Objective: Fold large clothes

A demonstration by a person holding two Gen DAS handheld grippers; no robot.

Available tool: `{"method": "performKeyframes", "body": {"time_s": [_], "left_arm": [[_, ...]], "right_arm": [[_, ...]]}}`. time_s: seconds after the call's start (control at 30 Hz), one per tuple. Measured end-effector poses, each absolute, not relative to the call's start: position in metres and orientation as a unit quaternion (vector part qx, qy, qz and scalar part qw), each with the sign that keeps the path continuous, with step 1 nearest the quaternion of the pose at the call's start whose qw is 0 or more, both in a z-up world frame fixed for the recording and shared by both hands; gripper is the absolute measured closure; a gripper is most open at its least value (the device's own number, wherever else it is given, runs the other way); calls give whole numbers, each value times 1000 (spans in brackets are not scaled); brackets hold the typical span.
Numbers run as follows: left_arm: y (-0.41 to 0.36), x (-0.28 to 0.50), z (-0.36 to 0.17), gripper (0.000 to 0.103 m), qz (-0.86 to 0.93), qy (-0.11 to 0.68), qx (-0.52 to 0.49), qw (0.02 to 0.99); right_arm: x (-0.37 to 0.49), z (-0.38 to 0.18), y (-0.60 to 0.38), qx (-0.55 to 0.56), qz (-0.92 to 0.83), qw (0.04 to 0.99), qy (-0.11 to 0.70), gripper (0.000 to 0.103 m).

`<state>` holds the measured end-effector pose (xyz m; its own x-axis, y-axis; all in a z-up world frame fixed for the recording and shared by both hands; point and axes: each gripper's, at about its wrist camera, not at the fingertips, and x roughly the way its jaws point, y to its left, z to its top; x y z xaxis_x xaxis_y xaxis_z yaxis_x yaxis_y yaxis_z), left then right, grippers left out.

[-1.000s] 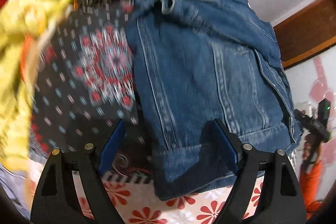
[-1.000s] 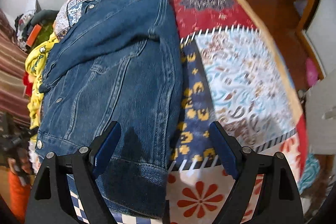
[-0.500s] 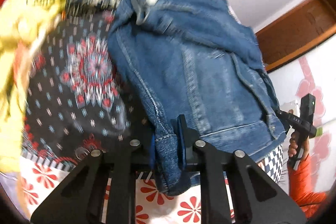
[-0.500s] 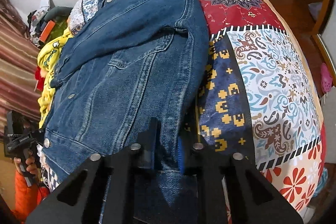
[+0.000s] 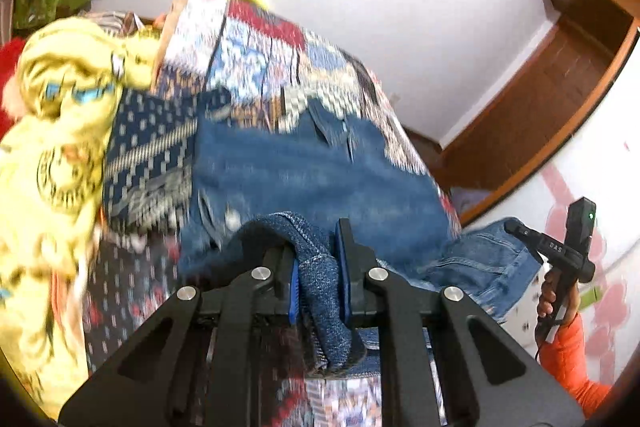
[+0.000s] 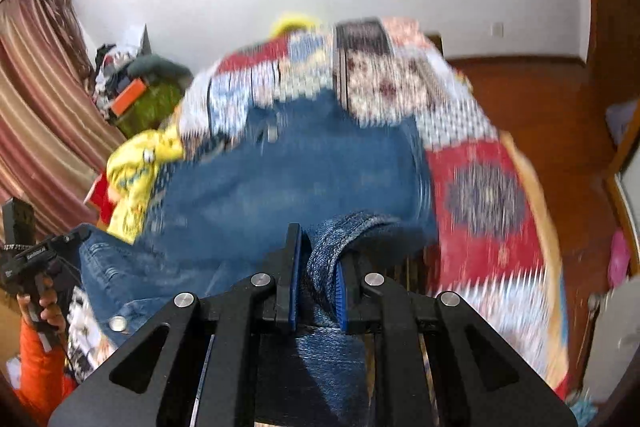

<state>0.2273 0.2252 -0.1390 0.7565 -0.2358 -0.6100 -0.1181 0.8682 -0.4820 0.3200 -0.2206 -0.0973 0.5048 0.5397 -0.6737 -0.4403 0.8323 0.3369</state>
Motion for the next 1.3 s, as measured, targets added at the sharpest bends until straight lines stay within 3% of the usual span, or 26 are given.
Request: {"method": "performKeyframes", "body": {"time_s": [0.23,0.57,0.67,0.8,0.83,0.93,1.0,1.03,1.1,1.13,1.17,1.3], "left_arm": [[269,300,-133,89,2,331,-293,897],[289,382,-235,88,48,430,-297,851],[285,388,-259,85,43,462,-268,844],[268,385,-251,85,46,474,-193,858],[264,385,-247,85,49,480,-176,858],[249,381,-228,84,61,493,-117,860],[240,378,-216,81,66,499,-84,860],[235,376,-210,78,70,502,-70,859],[224,368,-198,54,85,496,-41,863],[219,365,-193,30,96,485,-29,869],[211,355,-184,18,107,461,-13,881],[187,332,-165,10,105,418,7,902]], "right_arm": [[389,-87,-206,88,253,882,387,91],[472,-182,-182,104,201,852,471,91],[477,-201,-179,90,199,846,486,91],[474,-200,-180,70,213,844,488,87],[473,-197,-180,64,212,843,491,84],[467,-181,-183,25,182,853,489,57],[451,-162,-187,-16,167,875,455,51],[446,-156,-188,-30,167,881,443,51],[427,-141,-192,-51,173,887,425,50],[420,-135,-194,-54,178,889,419,50],[413,-131,-195,-58,186,889,414,47],[373,-119,-196,-52,227,887,399,31]]}}
